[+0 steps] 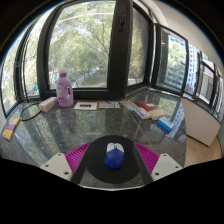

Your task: Arrange mouse

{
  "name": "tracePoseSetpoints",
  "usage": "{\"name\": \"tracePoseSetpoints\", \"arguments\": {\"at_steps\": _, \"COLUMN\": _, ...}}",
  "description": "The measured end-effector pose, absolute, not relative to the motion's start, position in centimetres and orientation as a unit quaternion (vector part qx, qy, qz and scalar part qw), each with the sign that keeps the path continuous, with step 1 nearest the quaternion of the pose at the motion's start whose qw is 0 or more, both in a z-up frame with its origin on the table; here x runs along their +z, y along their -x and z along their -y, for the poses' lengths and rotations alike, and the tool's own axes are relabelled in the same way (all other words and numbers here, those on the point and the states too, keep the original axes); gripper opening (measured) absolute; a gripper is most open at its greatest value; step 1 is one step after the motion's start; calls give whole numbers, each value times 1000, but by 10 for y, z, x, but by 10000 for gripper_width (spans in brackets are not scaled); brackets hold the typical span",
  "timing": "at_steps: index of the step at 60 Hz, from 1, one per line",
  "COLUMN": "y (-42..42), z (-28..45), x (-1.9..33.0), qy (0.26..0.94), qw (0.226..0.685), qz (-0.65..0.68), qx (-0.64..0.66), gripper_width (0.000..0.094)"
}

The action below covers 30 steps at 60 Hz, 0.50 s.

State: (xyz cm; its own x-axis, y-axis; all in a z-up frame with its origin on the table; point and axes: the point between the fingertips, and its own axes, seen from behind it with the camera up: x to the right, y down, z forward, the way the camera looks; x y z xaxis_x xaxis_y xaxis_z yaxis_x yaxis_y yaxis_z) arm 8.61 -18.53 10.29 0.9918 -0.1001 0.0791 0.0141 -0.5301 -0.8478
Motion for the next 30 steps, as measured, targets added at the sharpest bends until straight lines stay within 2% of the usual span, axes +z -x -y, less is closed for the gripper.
{"name": "tracePoseSetpoints", "arguments": {"at_steps": 7, "y": -72, "z": 226, "x": 139, "qy": 860, "qw": 505, "qz": -21, "qx": -69, "gripper_width": 852}}
{"name": "tracePoseSetpoints", "arguments": {"at_steps": 15, "y": -59, "z": 273, "x": 163, "qy": 854, "qw": 515, "qz": -20, "qx": -76, "gripper_width": 854}}
{"name": "tracePoseSetpoints", "arguments": {"at_steps": 30, "y": -46, "z": 329, "x": 179, "qy": 852, "qw": 518, "qz": -17, "qx": -77, "gripper_width": 852}}
